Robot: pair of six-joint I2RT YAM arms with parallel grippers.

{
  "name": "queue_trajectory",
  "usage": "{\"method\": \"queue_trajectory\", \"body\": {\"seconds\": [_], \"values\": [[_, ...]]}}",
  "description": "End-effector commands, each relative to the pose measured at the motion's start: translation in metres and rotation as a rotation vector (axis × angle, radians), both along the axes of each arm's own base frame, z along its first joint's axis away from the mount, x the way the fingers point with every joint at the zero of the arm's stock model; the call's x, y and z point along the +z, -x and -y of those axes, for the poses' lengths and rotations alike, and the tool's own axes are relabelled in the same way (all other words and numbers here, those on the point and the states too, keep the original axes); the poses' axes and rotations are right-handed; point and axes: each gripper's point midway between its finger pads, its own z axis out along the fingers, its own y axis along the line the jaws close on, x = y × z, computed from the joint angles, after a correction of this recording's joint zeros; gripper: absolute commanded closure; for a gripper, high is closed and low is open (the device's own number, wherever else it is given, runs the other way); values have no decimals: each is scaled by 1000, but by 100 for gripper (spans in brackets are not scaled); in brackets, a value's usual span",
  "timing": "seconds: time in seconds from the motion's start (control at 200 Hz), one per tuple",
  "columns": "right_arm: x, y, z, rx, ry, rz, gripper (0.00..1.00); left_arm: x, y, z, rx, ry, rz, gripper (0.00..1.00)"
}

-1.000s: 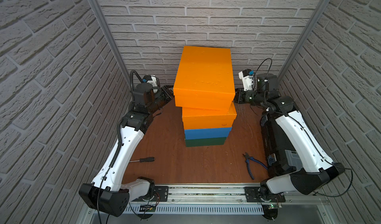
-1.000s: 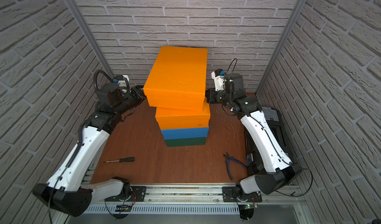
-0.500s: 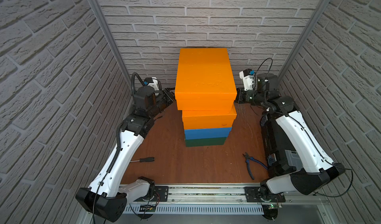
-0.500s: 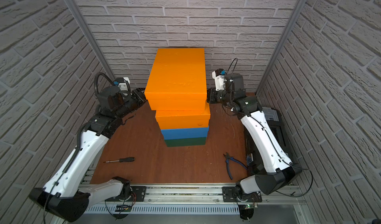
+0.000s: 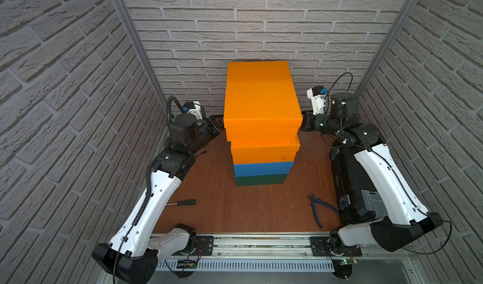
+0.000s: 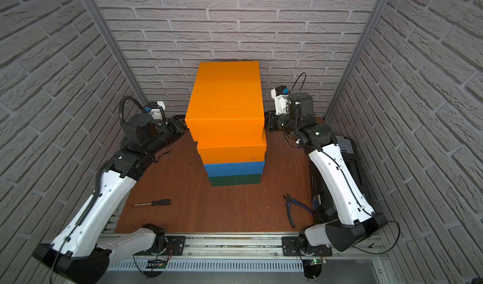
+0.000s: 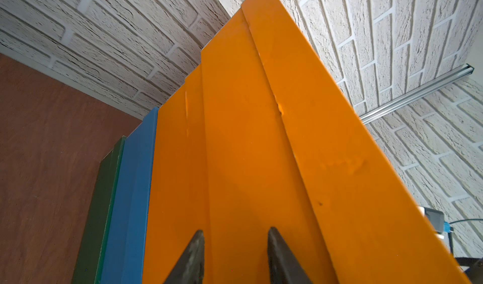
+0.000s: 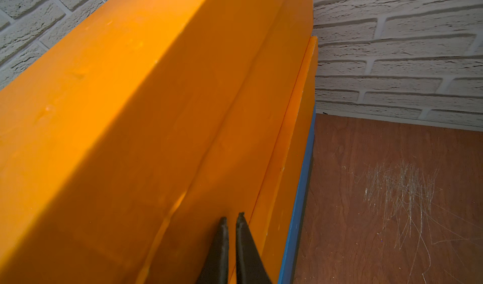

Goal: Stack the shoeboxes
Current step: Adjust the shoebox.

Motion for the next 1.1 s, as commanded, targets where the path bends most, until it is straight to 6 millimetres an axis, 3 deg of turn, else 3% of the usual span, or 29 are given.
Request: {"method": "queue_trajectory", "body": {"seconds": [0.0, 0.37, 0.6, 1.095], "values": [[27, 13, -3, 31, -33, 80, 89, 15, 6, 10, -40, 20, 46, 59], [29, 25, 2, 28, -30, 90, 89, 14, 11, 23, -63, 15, 46, 59], [21, 26, 2, 31, -24, 73, 89, 13, 19, 24, -60, 19, 48, 59], [25, 33, 5, 26, -28, 87, 89, 10, 23, 28, -69, 21, 45, 59]]}}
